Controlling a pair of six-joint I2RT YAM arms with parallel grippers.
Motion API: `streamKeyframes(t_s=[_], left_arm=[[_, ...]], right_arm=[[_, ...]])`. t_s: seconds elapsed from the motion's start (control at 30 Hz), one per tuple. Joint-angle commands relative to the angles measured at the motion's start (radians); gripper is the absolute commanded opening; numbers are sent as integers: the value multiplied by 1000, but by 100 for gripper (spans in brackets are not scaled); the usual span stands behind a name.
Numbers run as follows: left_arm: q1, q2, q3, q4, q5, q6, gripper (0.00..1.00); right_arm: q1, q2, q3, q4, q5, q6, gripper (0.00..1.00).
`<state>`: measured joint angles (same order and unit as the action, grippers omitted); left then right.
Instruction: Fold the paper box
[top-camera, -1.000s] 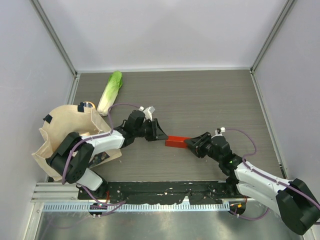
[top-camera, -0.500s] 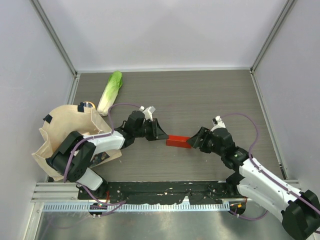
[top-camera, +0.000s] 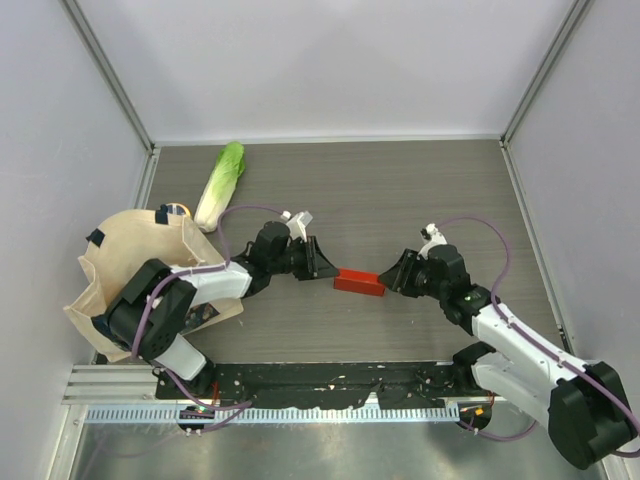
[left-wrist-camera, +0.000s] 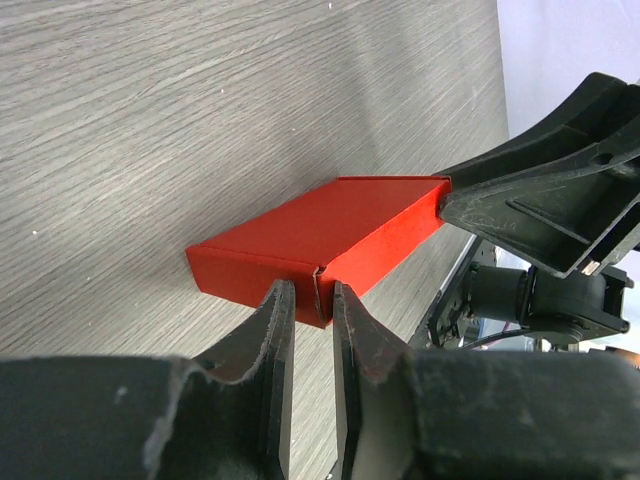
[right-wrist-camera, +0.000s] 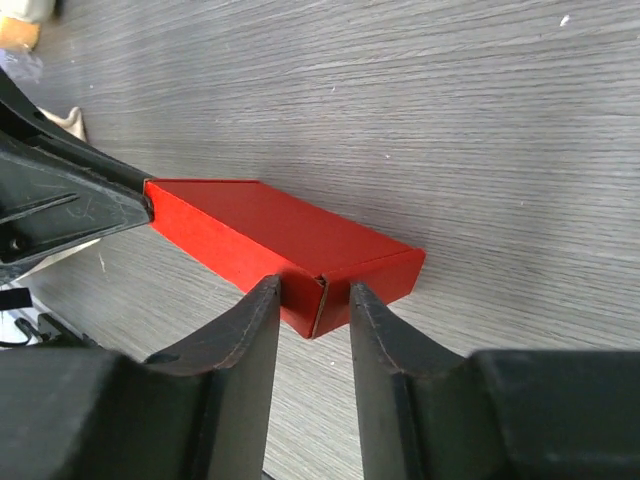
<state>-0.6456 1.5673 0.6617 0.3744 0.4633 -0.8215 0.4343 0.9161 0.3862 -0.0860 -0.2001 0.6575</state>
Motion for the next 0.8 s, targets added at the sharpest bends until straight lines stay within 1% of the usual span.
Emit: streamKeyframes(t_s=[0.0,0.13,0.3,0.33,0.37,0.43,0.5,0.53,0.57,0.6,0.63,0.67,0.73,0.77], left_arm=[[-29,31,-66,-137,-103,81,18],[-65,-16,-68,-181,-147,94,20],[-115,-87,-79,-183,-175,110,27],[-127,-101,-91,-184,-181,107,28],[-135,-118,-100,-183,-192,105,30],[-158,-168,-122,-195,-218,107,32],[-170,-216,-142,-209,-244,110,33],[-173,-228,-152,-219,-250,111,37],[-177,-243,-158,-230,-258,114,40],[-177,-275,-162,-262,-262,120,44],[-177,-291,-156,-287,-268,133,49],[-175,-308,-148,-337,-273,142,52],[-175,-351,-113,-371,-281,153,58],[-175,-358,-99,-432,-287,153,60]], right_arm=[[0,-42,-89,25,-70,13,33],[-2,-78,-127,35,-99,22,32],[0,-129,-194,80,-133,40,31],[1,-137,-220,81,-146,66,31],[0,-144,-228,122,-160,80,30],[0,-171,-247,131,-183,128,31],[0,-195,-268,134,-194,152,34],[0,-218,-268,128,-200,165,36],[1,-233,-267,93,-203,168,40],[1,-246,-257,50,-205,169,42],[3,-278,-251,23,-205,166,44],[1,-293,-242,-35,-191,163,49],[1,-319,-218,-108,-165,172,54],[1,-312,-208,-125,-133,185,60]])
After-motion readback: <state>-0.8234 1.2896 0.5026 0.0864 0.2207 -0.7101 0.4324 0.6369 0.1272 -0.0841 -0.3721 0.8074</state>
